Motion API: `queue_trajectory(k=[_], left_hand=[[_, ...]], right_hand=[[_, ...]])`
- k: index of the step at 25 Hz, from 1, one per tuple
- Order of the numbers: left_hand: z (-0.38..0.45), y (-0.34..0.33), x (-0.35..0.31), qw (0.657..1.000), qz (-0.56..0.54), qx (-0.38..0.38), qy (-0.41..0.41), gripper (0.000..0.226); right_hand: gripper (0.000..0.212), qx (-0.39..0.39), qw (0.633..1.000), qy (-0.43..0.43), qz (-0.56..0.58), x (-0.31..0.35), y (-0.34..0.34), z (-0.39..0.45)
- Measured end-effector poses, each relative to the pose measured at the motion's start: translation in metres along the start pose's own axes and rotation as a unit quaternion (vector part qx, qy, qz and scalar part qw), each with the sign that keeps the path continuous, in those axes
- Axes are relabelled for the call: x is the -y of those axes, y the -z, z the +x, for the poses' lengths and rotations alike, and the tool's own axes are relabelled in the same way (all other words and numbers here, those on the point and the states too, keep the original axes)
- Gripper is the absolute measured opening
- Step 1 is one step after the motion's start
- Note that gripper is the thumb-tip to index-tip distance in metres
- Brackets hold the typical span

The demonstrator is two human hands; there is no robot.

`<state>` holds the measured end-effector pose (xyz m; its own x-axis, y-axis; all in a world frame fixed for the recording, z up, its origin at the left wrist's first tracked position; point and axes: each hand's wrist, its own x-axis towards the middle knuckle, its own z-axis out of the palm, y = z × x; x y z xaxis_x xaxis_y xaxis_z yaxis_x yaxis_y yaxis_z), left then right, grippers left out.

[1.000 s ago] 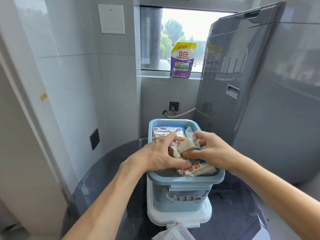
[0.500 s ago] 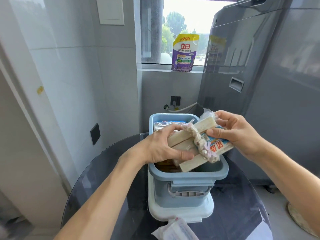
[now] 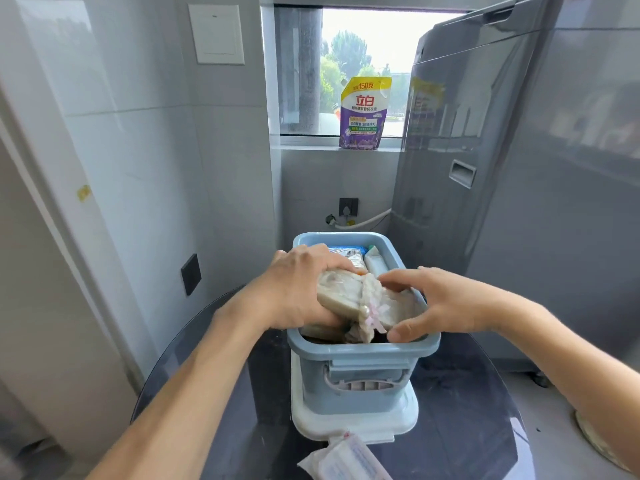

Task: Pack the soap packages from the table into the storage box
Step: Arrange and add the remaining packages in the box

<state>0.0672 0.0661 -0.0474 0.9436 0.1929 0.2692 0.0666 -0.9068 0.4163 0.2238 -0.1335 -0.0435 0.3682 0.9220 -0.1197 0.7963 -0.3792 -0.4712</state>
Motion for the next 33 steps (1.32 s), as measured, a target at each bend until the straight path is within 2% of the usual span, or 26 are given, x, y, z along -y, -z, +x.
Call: queue_trajectory(k=[3, 5, 7, 13, 17, 18, 19, 20, 22, 23, 27, 33], left_hand=[[0.000, -0.007, -0.002, 0.999, 0.043, 0.016, 0.004, 0.070], [-0.002, -0.013, 0.001, 0.994, 0.073, 0.068, 0.037, 0.071], [-0.003, -0.020, 0.005, 0.986, 0.106, 0.110, 0.071, 0.071], [-0.002, -0.022, 0.010, 0.992, 0.119, 0.023, 0.043, 0.077], [-0.001, -0.024, 0.012, 0.991, 0.080, 0.049, 0.097, 0.065], [-0.001, -0.025, 0.012, 0.990, 0.071, 0.055, 0.105, 0.064], [-0.001, -0.025, 0.013, 0.991, 0.066, 0.057, 0.106, 0.063], [-0.001, -0.025, 0.012, 0.991, 0.060, 0.057, 0.106, 0.063], [-0.003, -0.024, 0.014, 0.991, 0.039, 0.059, 0.115, 0.063], [-0.003, -0.024, 0.016, 0.991, 0.027, 0.064, 0.118, 0.062], [-0.005, -0.023, 0.021, 0.990, -0.028, 0.074, 0.119, 0.061], [-0.004, -0.027, 0.027, 0.991, -0.064, 0.072, 0.095, 0.057]], right_hand=[[0.070, -0.004, 0.993, -0.012, -0.116, 0.005, -0.005, 0.005], [0.057, -0.003, 0.983, -0.004, -0.184, 0.007, -0.008, 0.009], [0.056, -0.006, 0.977, 0.006, -0.215, 0.008, -0.010, 0.014], [0.068, -0.112, 0.981, 0.010, -0.156, -0.005, -0.021, 0.019], [0.066, -0.119, 0.966, -0.022, -0.230, 0.003, -0.019, 0.023], [0.064, -0.139, 0.966, -0.006, -0.216, 0.005, -0.021, 0.020], [0.061, -0.174, 0.976, 0.027, -0.131, 0.007, -0.024, 0.015], [0.060, -0.211, 0.975, 0.070, 0.015, 0.009, -0.027, 0.008], [0.068, -0.233, 0.911, 0.145, 0.308, 0.014, -0.037, -0.006], [0.073, -0.217, 0.885, 0.167, 0.376, 0.016, -0.042, -0.010], [0.084, -0.177, 0.888, 0.193, 0.377, 0.018, -0.053, -0.011], [0.085, -0.192, 0.885, 0.179, 0.386, 0.011, -0.053, -0.013]])
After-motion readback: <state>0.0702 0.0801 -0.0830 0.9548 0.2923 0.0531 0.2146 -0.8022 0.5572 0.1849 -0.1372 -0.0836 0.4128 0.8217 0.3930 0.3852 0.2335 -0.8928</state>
